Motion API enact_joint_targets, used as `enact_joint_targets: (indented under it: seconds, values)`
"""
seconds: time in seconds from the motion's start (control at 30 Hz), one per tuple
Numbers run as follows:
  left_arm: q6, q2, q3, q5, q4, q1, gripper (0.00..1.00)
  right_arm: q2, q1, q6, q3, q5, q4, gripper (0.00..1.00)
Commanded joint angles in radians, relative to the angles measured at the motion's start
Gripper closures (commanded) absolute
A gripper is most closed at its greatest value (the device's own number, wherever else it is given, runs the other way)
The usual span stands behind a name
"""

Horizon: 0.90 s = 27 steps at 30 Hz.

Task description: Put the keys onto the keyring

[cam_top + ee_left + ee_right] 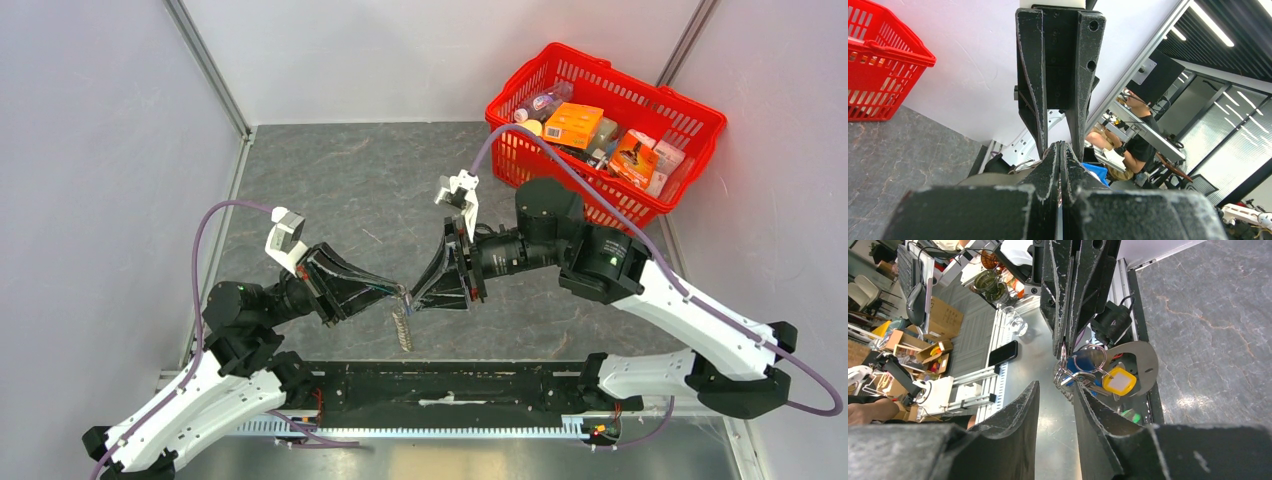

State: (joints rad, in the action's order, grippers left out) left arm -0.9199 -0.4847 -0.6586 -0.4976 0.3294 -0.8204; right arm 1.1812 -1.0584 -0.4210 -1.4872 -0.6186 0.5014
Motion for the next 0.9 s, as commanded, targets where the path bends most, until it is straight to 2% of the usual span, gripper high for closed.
enact_joint_targets:
  seconds: [0.0,0.5,0.87]
  values:
    - [-0.040,0.003,0.001,0.009,0.070,-0.002,0.98,-0.032,-0.005,0.041,-0.015,0.032,-0.003,0.60]
    - [-0.055,0.005,0.006,0.007,0.092,-0.002,0.98,-0.058,-0.005,0.078,-0.040,0.045,0.017,0.54]
    - [-0.060,-0.011,0.005,0.008,0.106,-0.002,0.98,-0.014,-0.004,0.050,-0.041,0.030,-0.021,0.55]
